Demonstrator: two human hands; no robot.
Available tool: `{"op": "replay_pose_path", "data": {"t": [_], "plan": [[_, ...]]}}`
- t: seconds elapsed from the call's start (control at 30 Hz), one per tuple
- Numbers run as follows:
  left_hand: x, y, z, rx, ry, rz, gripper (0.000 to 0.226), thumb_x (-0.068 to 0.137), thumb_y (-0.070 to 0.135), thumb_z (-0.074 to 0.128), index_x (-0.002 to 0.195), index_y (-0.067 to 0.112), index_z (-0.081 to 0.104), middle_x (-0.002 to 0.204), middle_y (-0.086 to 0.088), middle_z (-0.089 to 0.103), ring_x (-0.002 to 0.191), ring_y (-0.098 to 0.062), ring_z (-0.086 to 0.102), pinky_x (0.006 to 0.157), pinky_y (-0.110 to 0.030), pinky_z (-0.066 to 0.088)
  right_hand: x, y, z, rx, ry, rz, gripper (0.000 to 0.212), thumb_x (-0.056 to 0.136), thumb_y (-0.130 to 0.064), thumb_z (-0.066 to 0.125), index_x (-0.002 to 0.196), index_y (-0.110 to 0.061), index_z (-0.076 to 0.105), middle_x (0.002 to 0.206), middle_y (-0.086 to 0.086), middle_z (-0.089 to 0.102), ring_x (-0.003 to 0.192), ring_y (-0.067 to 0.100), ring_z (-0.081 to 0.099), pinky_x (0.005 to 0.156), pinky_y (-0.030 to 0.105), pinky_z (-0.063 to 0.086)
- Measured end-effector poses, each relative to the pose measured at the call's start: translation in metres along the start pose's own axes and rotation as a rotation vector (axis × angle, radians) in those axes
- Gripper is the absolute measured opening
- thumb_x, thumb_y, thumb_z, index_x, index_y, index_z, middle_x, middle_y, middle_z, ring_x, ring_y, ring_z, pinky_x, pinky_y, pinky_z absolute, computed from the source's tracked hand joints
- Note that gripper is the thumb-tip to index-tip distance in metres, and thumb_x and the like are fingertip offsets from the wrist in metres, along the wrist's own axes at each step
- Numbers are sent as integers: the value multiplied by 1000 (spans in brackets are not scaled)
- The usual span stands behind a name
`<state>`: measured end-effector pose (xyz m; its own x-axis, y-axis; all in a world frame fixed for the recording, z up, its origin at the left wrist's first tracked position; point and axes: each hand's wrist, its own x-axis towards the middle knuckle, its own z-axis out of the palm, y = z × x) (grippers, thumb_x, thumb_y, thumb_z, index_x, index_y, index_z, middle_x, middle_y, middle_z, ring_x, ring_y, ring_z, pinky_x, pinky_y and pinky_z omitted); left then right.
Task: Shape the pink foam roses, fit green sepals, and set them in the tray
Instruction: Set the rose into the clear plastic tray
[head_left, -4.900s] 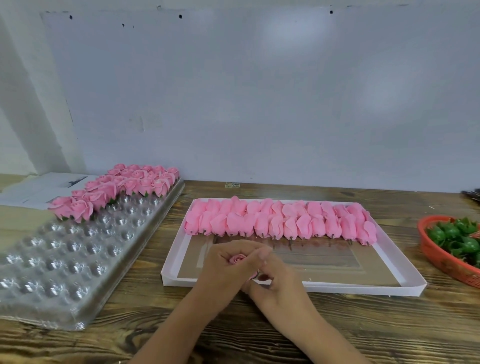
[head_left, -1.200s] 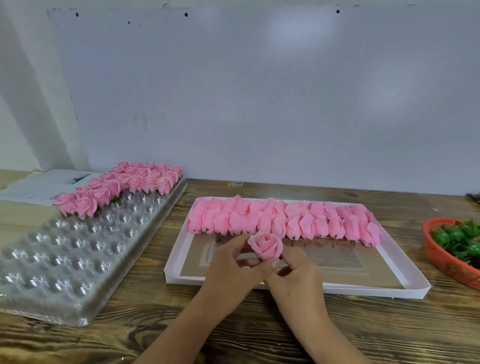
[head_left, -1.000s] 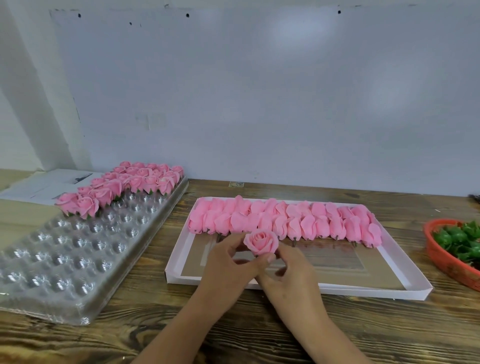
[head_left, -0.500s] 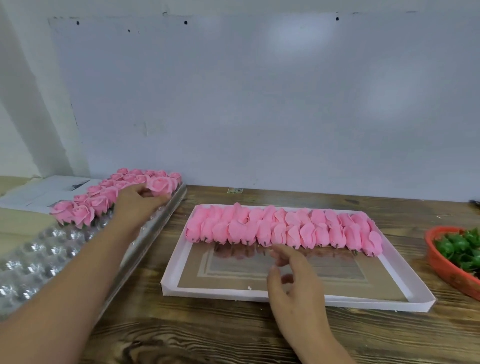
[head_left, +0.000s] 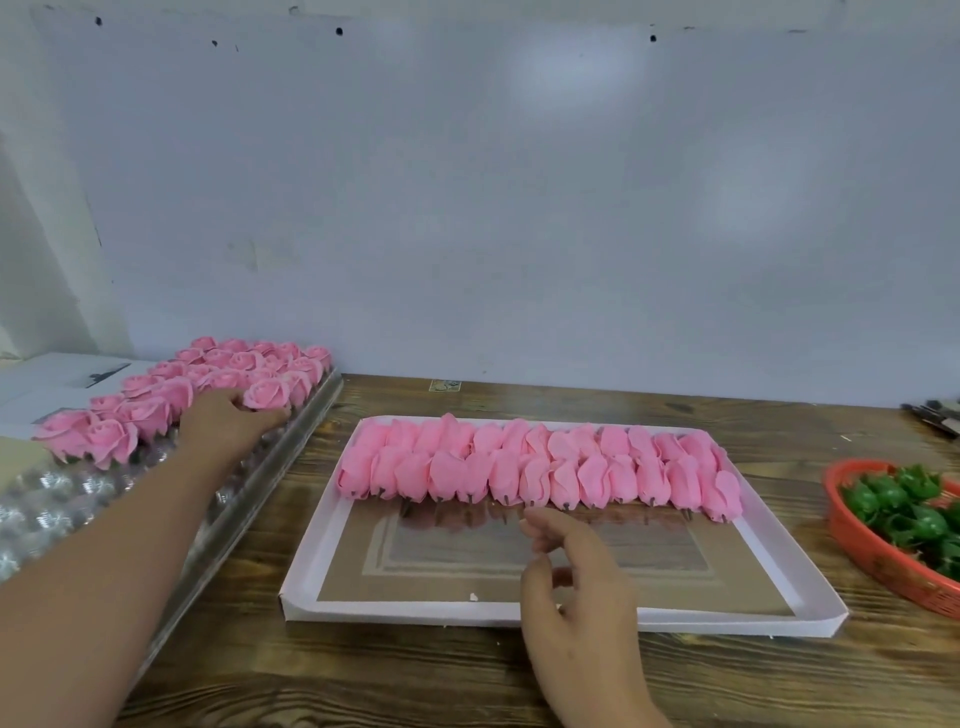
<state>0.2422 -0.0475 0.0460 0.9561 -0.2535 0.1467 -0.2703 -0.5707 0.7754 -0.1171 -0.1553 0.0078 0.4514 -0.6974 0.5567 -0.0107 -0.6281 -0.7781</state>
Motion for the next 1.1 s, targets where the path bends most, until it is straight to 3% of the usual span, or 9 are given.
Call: {"op": "replay_pose_path", "data": {"t": [0.2, 0.37, 0.63, 0.87, 1.1], "plan": [[6, 4, 3, 50, -47, 9, 18, 85, 19, 73, 78, 8, 60, 74, -20, 70, 68, -39, 70, 54, -44, 60, 1, -2, -1, 14, 2, -4, 44, 79, -10, 51, 108, -42, 57, 102, -15, 66, 100, 1, 60, 68, 6, 44], [11, 0, 8, 87, -58, 6, 22, 85, 19, 69, 76, 0, 63, 70, -19, 68, 61, -33, 65, 55, -38, 58, 2, -3, -1, 3, -3, -9, 44, 79, -8, 51, 107, -41, 59, 99, -16, 66, 99, 1, 60, 67, 5, 44], [14, 0, 12, 37, -25, -3, 16, 83, 14, 74, 77, 4, 63, 69, -14, 67, 58, -27, 61, 50, -28, 46, 2, -4, -2, -7, -8, -16, 44, 79, -6, 51, 104, -41, 59, 97, -16, 66, 97, 1, 61, 70, 6, 46], [17, -2, 16, 37, 17, -10, 22, 86, 18, 74, 75, 4, 61, 73, -16, 68, 63, -29, 62, 62, -37, 54, 3, -3, -2, -13, -12, -8, 43, 79, -8, 51, 104, -41, 60, 96, -19, 65, 98, 1, 61, 69, 6, 46], [21, -5, 7, 142, -86, -13, 19, 82, 13, 74, 79, -3, 65, 70, -19, 71, 57, -29, 66, 46, -31, 53, 3, -2, -1, 0, -4, -5, 44, 79, -9, 50, 102, -46, 59, 106, -22, 63, 97, 2, 62, 65, 7, 46]]}}
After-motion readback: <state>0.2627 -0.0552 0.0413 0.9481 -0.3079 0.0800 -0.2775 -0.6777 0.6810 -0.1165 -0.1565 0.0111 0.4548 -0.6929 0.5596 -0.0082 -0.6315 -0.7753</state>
